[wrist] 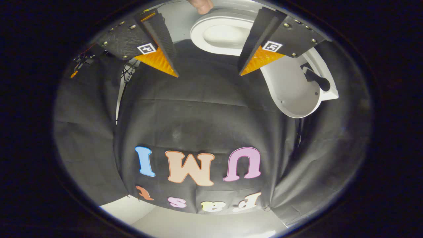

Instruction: Open the toilet lid.

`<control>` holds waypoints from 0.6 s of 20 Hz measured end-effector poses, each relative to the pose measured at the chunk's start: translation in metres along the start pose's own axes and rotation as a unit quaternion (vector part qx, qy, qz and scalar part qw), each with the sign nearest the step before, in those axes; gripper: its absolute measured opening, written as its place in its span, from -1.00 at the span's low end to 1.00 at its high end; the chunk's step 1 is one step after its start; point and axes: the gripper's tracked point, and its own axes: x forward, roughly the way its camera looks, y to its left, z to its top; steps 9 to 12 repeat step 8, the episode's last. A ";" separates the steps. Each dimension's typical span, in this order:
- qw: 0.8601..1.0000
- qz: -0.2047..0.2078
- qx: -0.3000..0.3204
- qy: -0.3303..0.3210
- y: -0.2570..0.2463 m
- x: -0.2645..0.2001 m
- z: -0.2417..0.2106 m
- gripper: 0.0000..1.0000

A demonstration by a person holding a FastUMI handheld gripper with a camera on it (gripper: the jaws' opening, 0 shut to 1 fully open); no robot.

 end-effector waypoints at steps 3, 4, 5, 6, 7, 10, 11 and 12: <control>1.000 -0.002 0.001 0.002 -0.003 0.002 -0.002 1.00; 1.000 -0.002 0.004 0.001 -0.004 0.001 -0.001 1.00; 1.000 -0.003 0.007 0.002 -0.006 0.001 -0.002 1.00; 1.000 -0.005 0.010 0.003 -0.008 0.001 -0.003 1.00; 1.000 -0.007 0.012 0.004 -0.009 0.001 -0.003 1.00; 1.000 -0.009 0.014 0.004 -0.010 0.001 -0.004 1.00; 1.000 -0.009 0.014 0.004 -0.010 0.001 -0.004 1.00; 1.000 -0.009 0.014 0.004 -0.010 0.001 -0.004 1.00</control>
